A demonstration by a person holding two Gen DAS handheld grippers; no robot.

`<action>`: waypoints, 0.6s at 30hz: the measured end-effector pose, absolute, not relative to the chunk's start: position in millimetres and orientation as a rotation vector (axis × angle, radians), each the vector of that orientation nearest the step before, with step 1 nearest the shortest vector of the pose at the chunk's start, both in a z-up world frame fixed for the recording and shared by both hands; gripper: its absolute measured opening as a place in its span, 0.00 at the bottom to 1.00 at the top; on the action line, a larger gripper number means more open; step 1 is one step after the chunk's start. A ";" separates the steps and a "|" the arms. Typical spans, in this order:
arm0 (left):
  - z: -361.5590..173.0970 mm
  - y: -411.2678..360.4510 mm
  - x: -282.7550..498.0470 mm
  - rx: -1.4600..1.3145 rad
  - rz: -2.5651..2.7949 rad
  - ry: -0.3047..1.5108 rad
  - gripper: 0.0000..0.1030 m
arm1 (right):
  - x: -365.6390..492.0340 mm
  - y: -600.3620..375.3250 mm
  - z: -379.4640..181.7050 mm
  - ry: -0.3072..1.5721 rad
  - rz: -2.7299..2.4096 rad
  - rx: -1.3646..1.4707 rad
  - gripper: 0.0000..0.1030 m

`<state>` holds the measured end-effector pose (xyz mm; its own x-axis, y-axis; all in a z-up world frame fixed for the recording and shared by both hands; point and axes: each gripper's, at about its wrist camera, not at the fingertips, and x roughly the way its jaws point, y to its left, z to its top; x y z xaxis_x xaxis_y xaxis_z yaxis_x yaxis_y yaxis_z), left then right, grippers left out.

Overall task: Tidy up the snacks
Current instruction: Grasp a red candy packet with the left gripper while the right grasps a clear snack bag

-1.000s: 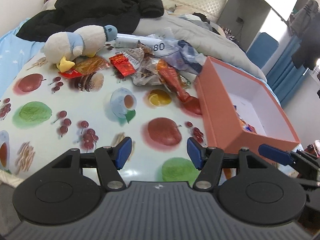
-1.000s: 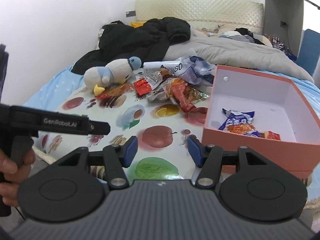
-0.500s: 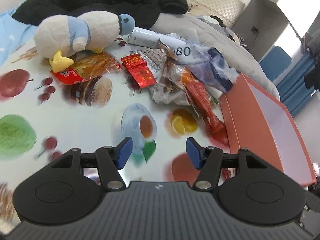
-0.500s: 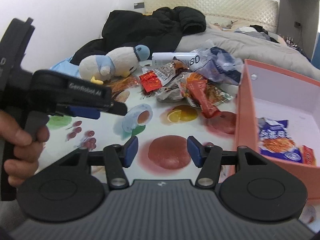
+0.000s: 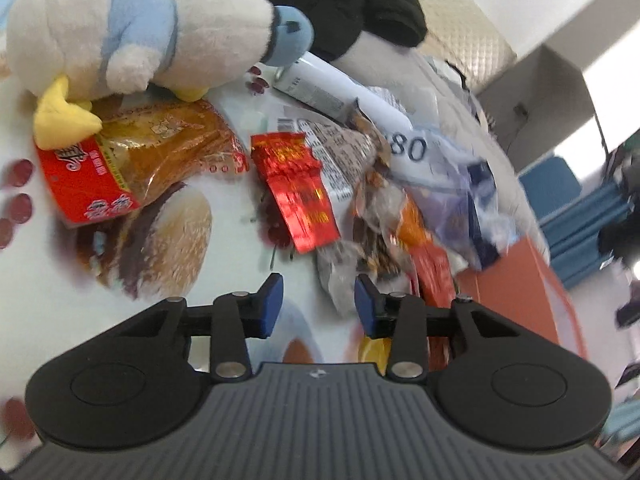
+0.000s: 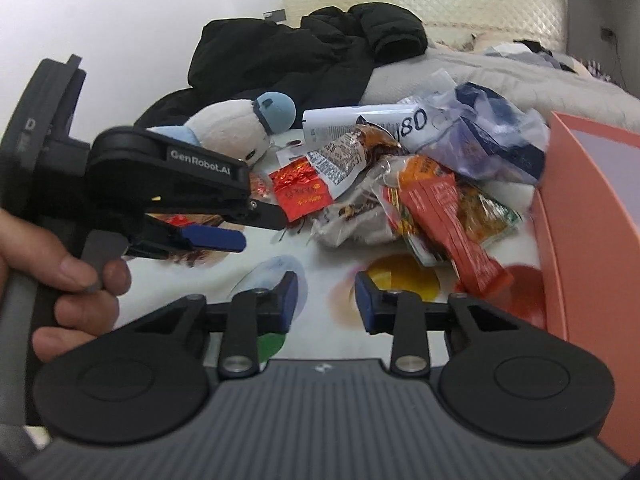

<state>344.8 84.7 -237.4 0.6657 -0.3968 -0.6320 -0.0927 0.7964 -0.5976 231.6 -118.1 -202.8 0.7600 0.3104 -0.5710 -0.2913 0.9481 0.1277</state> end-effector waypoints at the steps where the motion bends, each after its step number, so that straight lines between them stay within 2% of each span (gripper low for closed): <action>1: -240.7 86.6 349.7 -0.659 -0.184 0.836 0.43 | 237.8 -115.9 -204.9 0.619 0.331 0.011 0.33; 14: -278.2 114.7 397.9 -0.860 -0.233 0.822 0.42 | 285.3 -78.3 -223.4 0.523 0.426 -0.228 0.32; 16: -278.7 111.5 400.5 -0.851 -0.239 0.821 0.40 | 287.0 -71.2 -229.5 0.524 0.408 -0.292 0.32; 18: -278.5 107.6 401.2 -0.825 -0.237 0.821 0.31 | 288.5 -65.9 -235.1 0.519 0.400 -0.344 0.33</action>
<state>401.2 107.6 -278.5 0.6755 -0.4858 -0.5547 -0.1156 0.6731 -0.7304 288.5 -65.9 -235.1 0.7950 0.2794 -0.5384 -0.4497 0.8672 -0.2140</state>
